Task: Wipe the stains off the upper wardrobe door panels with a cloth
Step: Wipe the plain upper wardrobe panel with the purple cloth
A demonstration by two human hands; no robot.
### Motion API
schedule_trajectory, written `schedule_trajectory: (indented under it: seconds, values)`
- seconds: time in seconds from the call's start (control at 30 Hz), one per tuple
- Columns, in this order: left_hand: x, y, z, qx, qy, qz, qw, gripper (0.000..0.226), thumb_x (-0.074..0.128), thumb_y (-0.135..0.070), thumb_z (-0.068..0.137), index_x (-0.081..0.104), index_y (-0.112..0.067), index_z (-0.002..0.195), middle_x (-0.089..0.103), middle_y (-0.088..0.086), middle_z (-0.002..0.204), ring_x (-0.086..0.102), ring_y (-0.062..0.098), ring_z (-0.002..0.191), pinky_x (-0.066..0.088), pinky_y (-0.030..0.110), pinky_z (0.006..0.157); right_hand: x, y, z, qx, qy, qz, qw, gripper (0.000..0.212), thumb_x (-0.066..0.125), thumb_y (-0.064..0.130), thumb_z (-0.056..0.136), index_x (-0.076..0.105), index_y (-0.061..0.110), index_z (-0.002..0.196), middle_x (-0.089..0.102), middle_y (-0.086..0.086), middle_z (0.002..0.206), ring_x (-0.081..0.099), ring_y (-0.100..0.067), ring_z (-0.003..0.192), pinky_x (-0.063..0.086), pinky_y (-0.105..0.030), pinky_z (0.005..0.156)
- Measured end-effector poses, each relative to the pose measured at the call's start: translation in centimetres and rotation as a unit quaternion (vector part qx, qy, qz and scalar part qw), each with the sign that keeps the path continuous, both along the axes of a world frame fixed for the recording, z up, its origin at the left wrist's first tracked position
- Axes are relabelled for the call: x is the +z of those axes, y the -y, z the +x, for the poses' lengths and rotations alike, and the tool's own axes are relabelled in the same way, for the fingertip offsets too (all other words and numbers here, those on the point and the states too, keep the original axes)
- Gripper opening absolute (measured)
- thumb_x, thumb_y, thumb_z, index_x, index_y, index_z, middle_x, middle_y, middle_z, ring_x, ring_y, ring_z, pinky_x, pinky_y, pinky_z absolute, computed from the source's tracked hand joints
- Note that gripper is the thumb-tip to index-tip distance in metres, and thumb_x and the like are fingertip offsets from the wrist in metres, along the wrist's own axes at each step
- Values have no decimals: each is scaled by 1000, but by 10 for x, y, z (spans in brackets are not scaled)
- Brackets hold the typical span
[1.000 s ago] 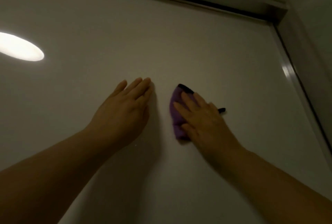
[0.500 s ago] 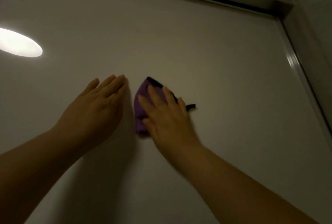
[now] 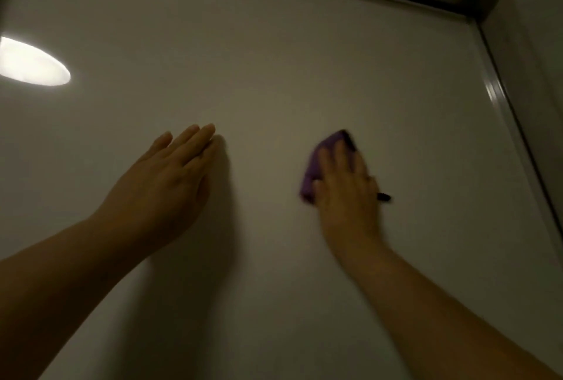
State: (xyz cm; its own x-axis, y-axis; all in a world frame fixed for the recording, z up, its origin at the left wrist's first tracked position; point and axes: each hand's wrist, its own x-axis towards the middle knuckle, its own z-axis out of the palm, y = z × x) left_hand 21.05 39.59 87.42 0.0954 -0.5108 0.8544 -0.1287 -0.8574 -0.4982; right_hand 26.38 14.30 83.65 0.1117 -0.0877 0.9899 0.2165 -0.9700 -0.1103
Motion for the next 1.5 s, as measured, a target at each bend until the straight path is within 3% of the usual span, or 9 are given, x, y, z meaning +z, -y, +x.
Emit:
schedule_trajectory:
  seconds: [0.1,0.27,0.4,0.53,0.7,0.9,1.07,1.37,1.5]
  values:
    - [-4,9,1,-10,-4,-8,1000,60,24,-31,87,40,0,135,35,17,144,32,32,131,22,48,105,-30,-38,-11,0,15,-137,990,54,33,40,86,41,22,136,40,-7,145,38,-38,131,34,-59,98]
    - [-13,26,3,-4,-23,-7,1000,59,24,-30,87,39,-1,136,35,17,144,32,32,131,19,46,106,-58,10,-1,0,2,-291,957,53,32,43,91,25,32,143,21,3,153,19,-28,140,13,-49,109]
    - [-23,28,1,10,-42,-13,999,60,23,-30,86,36,-2,138,32,14,146,30,30,133,17,44,107,-60,81,11,-14,-23,-199,980,54,33,37,86,27,30,139,28,-2,147,21,-30,133,29,-52,101]
    - [-33,13,-7,35,-51,-17,998,59,25,-28,86,37,-2,138,33,14,146,31,30,132,17,44,107,-68,119,13,6,-63,-10,998,57,21,42,90,27,22,143,18,-7,154,15,-37,139,22,-61,103]
    - [-46,-11,-16,56,-67,-29,996,58,25,-28,87,36,-4,139,30,11,148,28,28,134,17,43,108,-73,63,6,20,-59,136,989,58,25,39,90,29,16,143,18,-12,154,14,-43,138,18,-60,106]
    - [-53,-28,-25,48,-58,-37,996,57,25,-27,87,37,-4,138,28,12,148,25,27,135,18,43,109,-97,-42,-8,18,-38,48,998,57,30,41,86,37,20,139,32,-10,150,25,-41,133,28,-62,97]
    - [-53,-43,-34,44,-47,-27,998,54,32,-21,86,40,-3,136,30,13,147,27,27,134,18,44,107,-115,-110,-20,7,-52,-11,999,59,30,42,86,27,25,142,29,-4,151,21,-38,136,17,-61,102]
    - [-58,-86,-34,40,-53,-3,998,55,29,-24,86,41,-4,135,32,13,146,28,26,133,19,40,109,-125,-213,-44,54,-78,-65,993,63,35,43,80,29,30,142,21,3,152,17,-35,138,15,-62,101]
    - [-53,-105,-33,28,-43,16,999,57,36,-20,83,36,-5,138,29,13,147,23,25,134,13,38,112,-138,-240,-49,50,-88,-161,982,70,36,48,79,19,34,145,20,6,154,13,-36,139,13,-62,104]
